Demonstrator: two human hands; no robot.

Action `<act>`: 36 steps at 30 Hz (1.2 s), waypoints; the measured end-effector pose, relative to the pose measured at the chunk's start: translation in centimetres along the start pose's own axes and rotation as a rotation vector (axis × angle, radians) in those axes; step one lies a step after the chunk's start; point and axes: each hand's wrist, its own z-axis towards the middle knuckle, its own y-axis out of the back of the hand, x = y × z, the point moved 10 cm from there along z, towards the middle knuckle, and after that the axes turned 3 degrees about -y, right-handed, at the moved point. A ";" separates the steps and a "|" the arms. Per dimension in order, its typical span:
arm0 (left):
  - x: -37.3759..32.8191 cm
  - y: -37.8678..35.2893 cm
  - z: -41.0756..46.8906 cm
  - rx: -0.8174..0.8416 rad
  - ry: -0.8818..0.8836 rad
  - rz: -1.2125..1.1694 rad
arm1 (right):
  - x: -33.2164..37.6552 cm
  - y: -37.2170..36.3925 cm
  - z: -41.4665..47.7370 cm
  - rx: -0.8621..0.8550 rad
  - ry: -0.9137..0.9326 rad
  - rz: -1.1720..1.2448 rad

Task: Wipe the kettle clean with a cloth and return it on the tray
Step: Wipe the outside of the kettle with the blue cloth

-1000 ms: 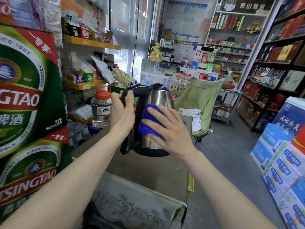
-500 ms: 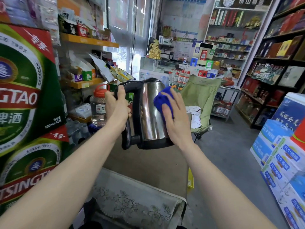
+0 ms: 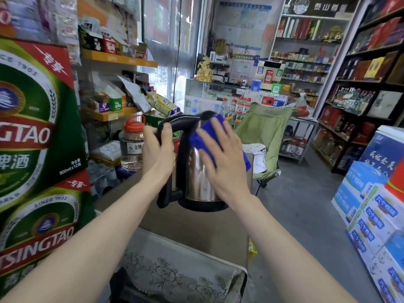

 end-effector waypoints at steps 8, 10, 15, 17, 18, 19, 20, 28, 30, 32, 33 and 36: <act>0.4 -0.7 -0.6 -0.010 0.006 -0.018 | -6.3 1.4 -0.3 -0.120 -0.580 0.342; 1.1 -0.3 -0.5 -0.045 0.061 -0.061 | -2.4 0.7 -0.8 -0.057 -0.211 0.107; 1.4 0.0 -0.4 -0.020 0.072 -0.072 | -1.5 -1.0 -2.9 0.050 0.106 0.050; 1.8 -0.2 -0.4 -0.002 0.099 -0.154 | -4.3 -0.7 -2.4 0.001 -0.206 0.233; 1.8 -0.3 -0.4 -0.004 0.108 -0.179 | -4.4 -0.7 -2.4 -0.019 -0.293 0.223; 1.9 -0.2 -0.3 -0.019 0.113 -0.180 | -3.6 -0.9 -2.6 -0.021 -0.273 0.147; 2.0 0.2 -0.3 -0.050 0.126 -0.182 | -2.0 -1.4 -3.1 -0.005 -0.164 0.072; 3.9 3.1 0.1 -0.151 0.127 0.011 | -1.7 1.4 -3.2 -0.058 -0.146 0.222; 4.0 3.1 -0.1 -0.146 0.153 -0.011 | -2.9 2.6 -1.7 -0.131 -0.269 0.187; 3.5 2.4 -0.2 -0.131 0.164 -0.111 | -3.3 2.5 -0.4 -0.116 -0.324 0.222; 3.3 2.0 -0.2 -0.120 0.163 -0.155 | -3.5 2.0 -0.3 -0.097 -0.338 0.257; 2.5 1.4 -0.3 -0.091 0.125 -0.154 | -4.7 1.7 -1.0 -0.125 -0.362 0.191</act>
